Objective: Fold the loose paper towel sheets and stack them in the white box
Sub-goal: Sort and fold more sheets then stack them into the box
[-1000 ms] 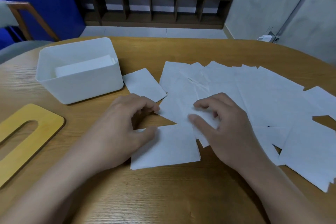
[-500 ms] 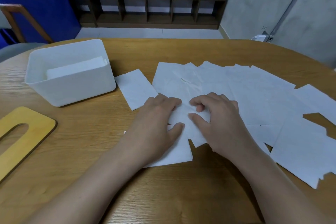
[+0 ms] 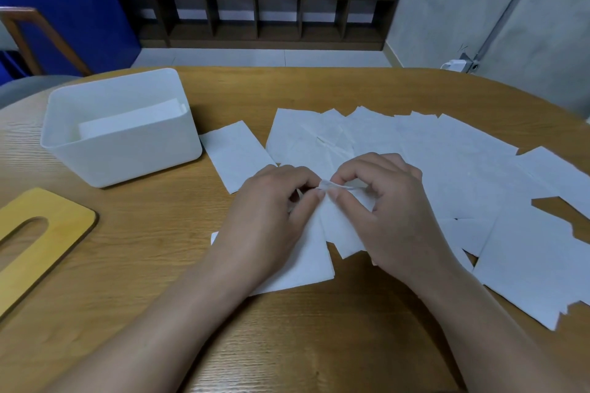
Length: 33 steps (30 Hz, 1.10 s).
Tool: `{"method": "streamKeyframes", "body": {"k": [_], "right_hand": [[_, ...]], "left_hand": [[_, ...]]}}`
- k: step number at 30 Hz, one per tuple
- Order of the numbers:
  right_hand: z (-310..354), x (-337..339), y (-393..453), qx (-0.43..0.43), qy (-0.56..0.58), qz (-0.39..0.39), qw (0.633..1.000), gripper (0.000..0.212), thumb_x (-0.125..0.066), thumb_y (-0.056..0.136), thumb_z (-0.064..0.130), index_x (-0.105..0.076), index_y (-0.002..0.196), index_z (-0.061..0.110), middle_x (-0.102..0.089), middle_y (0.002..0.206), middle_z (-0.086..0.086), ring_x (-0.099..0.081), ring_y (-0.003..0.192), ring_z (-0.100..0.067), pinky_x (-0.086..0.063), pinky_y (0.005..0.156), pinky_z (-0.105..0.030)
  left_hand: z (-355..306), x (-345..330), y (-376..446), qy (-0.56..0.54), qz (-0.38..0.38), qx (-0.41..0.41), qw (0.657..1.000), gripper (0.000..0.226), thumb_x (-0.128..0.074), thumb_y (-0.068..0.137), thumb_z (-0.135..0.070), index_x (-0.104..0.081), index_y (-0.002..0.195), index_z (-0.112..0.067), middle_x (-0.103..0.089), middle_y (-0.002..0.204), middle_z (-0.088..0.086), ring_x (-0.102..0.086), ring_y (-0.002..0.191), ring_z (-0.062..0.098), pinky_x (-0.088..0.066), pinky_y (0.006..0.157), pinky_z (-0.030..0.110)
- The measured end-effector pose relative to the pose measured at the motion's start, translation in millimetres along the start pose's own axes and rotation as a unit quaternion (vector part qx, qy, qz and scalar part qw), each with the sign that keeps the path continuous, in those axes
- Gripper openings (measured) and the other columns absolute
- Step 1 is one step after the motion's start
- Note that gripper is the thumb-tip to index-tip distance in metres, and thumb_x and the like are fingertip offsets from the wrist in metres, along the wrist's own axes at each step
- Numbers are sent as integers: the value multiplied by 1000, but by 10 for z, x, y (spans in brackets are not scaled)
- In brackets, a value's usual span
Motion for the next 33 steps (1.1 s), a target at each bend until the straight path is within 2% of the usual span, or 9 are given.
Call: {"method": "streamKeyframes", "body": {"k": [9, 12, 14, 17, 19, 21, 24, 27, 33], "right_hand": [[-43, 161, -13, -9, -39, -60, 997, 8, -74, 103, 27, -73, 102, 36, -67, 96, 27, -51, 105, -4, -28, 98, -33], [-83, 231, -9, -20, -31, -84, 996, 8, -73, 104, 30, -75, 99, 35, -69, 95, 27, -53, 104, -6, -26, 97, -33], [-96, 263, -14, -31, -8, -97, 995, 9, -72, 104, 30, -76, 98, 35, -71, 96, 25, -55, 106, -8, -30, 98, -35], [-100, 241, -18, -46, 47, -94, 993, 11, -70, 105, 30, -78, 99, 34, -73, 99, 23, -60, 109, -8, -41, 103, -46], [-68, 230, -16, -47, 87, -88, 991, 14, -69, 107, 28, -79, 98, 32, -74, 97, 19, -62, 108, -12, -48, 98, -51], [-44, 218, -15, -53, 142, -81, 985, 19, -69, 108, 26, -79, 91, 25, -72, 88, 11, -64, 95, -13, -52, 83, -40], [-31, 164, -18, -84, 235, -75, 965, 30, -71, 107, 24, -70, 79, 15, -57, 66, 0, -50, 64, -16, -40, 60, -28], [20, 0, -8, -101, 271, -49, 956, 24, -74, 106, 24, -70, 84, 15, -51, 63, -14, -40, 59, -31, -37, 55, -31], [121, -294, -5, -82, 198, -6, 977, 26, -75, 105, 25, -67, 81, 17, -43, 55, -8, -38, 51, -17, -39, 58, -19]], "left_hand": [[23, 355, -16, -51, -138, -14, 989, 12, -79, 102, -19, -86, 104, -28, -77, 96, -26, -64, 94, -2, -40, 79, 9], [90, 450, -67, -131, -158, 15, 979, 15, -78, 103, -19, -86, 104, -32, -78, 96, -27, -69, 91, 8, -46, 74, 15], [141, 498, -94, -176, -166, 36, 970, 14, -78, 103, -21, -86, 104, -32, -81, 98, -23, -71, 86, 11, -51, 72, 23], [181, 624, -129, -218, -190, 48, 956, 12, -77, 103, -19, -87, 103, -26, -82, 94, -14, -64, 69, 4, -45, 64, 15], [173, 726, -147, -220, -197, 44, 954, 13, -76, 104, -17, -86, 98, -24, -81, 91, -10, -64, 72, 6, -46, 64, 17], [196, 816, -183, -223, -197, 49, 953, 14, -76, 104, -15, -84, 94, -21, -77, 82, -9, -63, 73, 9, -47, 66, 22], [269, 910, -256, -243, -171, 74, 952, 12, -74, 103, -8, -80, 98, -17, -62, 73, 14, -51, 69, 13, -43, 65, 23], [355, 936, -345, -215, -111, 106, 964, 23, -74, 99, -5, -77, 112, -24, -58, 65, 1, -46, 62, 11, -42, 62, 17], [568, 968, -479, -128, -36, 160, 978, 29, -81, 95, -11, -73, 114, -31, -61, 60, -5, -48, 53, 6, -41, 56, 15]]}}
Point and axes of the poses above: each hand's wrist, its own y-axis towards the middle knuckle, its own x-axis out of the back of the hand, z = x × y, the point moved 10 cm from there along y, towards the middle knuckle
